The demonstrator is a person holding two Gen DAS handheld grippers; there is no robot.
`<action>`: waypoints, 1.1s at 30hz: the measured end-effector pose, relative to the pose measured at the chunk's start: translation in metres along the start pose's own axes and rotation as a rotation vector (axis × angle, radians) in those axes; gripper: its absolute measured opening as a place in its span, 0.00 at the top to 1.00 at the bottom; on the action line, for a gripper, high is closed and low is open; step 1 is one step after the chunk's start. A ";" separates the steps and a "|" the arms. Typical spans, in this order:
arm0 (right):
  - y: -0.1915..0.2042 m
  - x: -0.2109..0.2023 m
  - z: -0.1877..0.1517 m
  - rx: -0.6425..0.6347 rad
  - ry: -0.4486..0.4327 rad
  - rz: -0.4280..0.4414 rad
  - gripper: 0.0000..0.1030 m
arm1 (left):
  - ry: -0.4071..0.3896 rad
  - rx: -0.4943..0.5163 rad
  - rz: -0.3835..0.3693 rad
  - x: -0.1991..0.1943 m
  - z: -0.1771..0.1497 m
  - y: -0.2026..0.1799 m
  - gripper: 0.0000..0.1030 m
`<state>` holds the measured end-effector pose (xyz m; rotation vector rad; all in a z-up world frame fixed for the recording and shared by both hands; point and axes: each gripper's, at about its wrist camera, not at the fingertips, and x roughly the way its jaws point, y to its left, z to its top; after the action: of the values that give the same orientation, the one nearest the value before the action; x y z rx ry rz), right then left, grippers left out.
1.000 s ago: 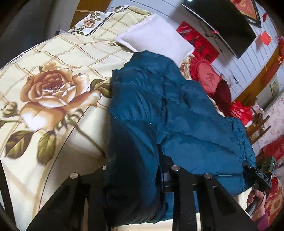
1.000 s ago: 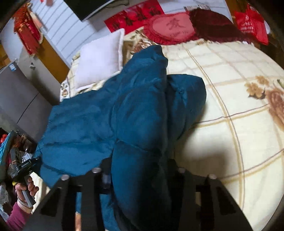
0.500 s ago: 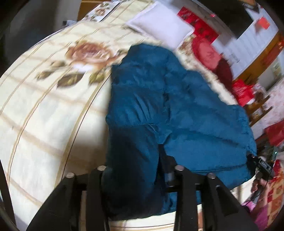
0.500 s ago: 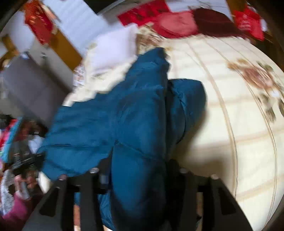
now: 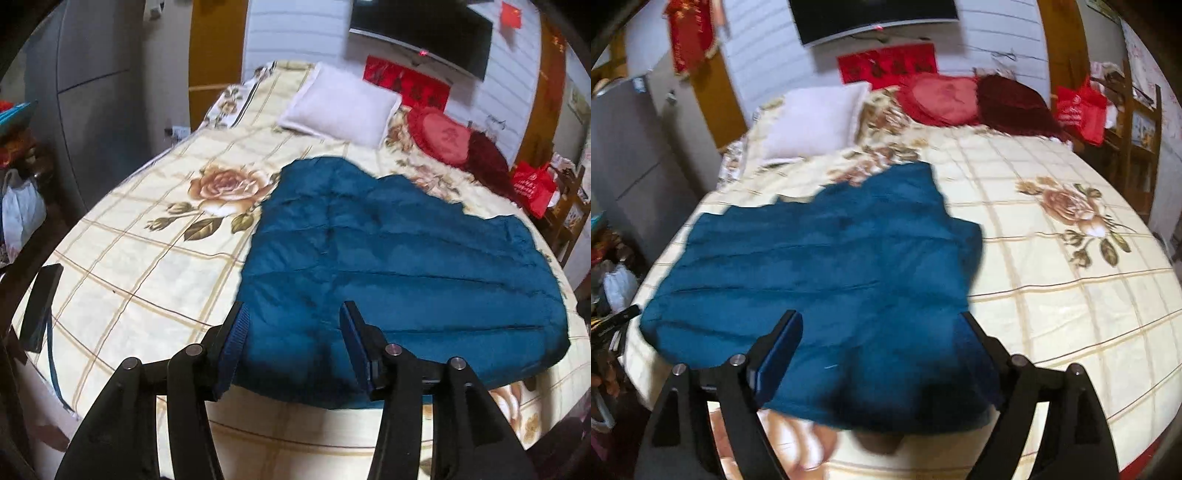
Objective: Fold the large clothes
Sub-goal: 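Release the jacket and pull both grippers back from the folded bundle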
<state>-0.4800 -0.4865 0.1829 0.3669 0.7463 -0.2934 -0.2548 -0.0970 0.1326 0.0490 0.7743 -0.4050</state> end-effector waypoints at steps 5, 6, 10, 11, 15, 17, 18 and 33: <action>0.047 -0.009 -0.023 -0.067 -0.033 0.024 0.14 | -0.036 0.031 0.009 -0.010 -0.013 -0.027 0.54; 0.056 -0.007 -0.023 -0.078 -0.036 0.022 0.13 | -0.035 0.036 0.021 -0.009 -0.017 -0.034 0.54; 0.082 -0.001 -0.043 -0.122 -0.037 0.002 0.13 | -0.027 0.028 -0.045 -0.007 -0.034 -0.050 0.54; 0.088 0.000 -0.047 -0.132 -0.035 -0.003 0.13 | -0.025 0.036 -0.053 -0.006 -0.036 -0.054 0.54; 0.104 0.004 -0.061 -0.145 -0.039 -0.020 0.10 | -0.014 0.074 -0.028 0.000 -0.049 -0.065 0.54; 0.108 0.006 -0.067 -0.133 -0.039 -0.014 0.08 | -0.013 0.069 -0.048 -0.001 -0.055 -0.067 0.54; 0.111 0.008 -0.071 -0.126 -0.037 -0.008 0.08 | -0.016 0.068 -0.049 -0.001 -0.057 -0.067 0.54; 0.137 0.017 -0.081 -0.172 -0.041 0.000 0.07 | -0.033 0.113 -0.014 0.000 -0.071 -0.073 0.54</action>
<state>-0.4642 -0.3318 0.1463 0.1976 0.7260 -0.2342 -0.3294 -0.1513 0.0890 0.1424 0.7192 -0.4619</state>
